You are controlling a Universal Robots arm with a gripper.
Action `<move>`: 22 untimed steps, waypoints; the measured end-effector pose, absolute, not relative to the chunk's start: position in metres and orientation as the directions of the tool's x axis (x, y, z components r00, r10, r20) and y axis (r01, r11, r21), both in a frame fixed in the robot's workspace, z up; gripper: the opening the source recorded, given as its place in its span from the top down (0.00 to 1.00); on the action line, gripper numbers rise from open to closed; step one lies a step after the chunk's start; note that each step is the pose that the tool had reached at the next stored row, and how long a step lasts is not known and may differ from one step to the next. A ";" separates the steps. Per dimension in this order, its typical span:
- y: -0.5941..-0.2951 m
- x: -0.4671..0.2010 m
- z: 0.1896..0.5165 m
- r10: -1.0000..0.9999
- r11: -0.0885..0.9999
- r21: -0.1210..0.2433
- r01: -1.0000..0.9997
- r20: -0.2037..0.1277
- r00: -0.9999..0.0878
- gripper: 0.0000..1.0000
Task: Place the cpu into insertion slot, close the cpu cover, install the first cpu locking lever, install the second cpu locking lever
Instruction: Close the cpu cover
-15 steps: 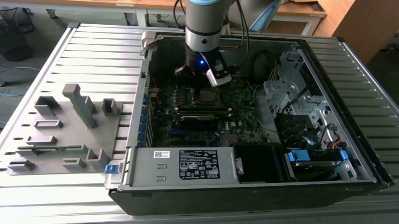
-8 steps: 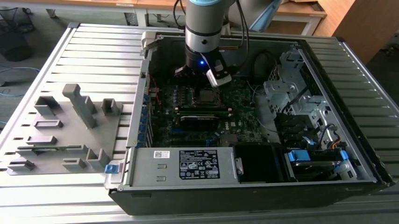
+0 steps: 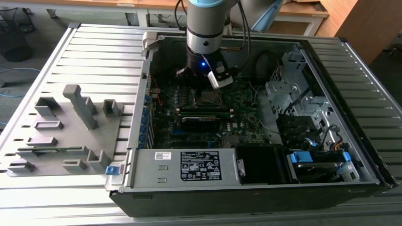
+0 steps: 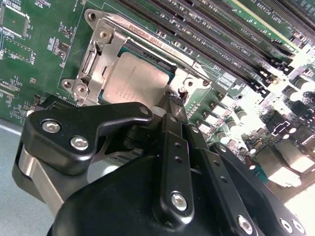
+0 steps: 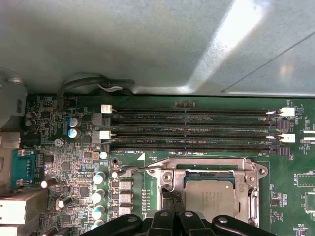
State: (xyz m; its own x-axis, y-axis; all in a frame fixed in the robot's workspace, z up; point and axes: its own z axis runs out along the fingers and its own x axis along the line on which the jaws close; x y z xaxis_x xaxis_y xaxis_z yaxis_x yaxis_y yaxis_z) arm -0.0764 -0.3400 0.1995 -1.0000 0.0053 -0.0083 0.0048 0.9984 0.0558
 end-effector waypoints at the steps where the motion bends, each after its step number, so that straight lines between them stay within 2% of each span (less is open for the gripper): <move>1: -0.340 -0.076 0.199 0.005 0.998 0.056 0.005 -0.008 -1.000 0.89; 11: -0.341 -0.077 0.197 0.005 0.999 0.054 0.005 -0.007 -1.000 0.89; 17: -0.340 -0.076 0.223 0.005 0.998 0.056 0.005 -0.008 -1.000 0.89; 22: -0.340 -0.076 0.225 0.005 0.998 0.056 0.005 -0.009 -1.000 0.89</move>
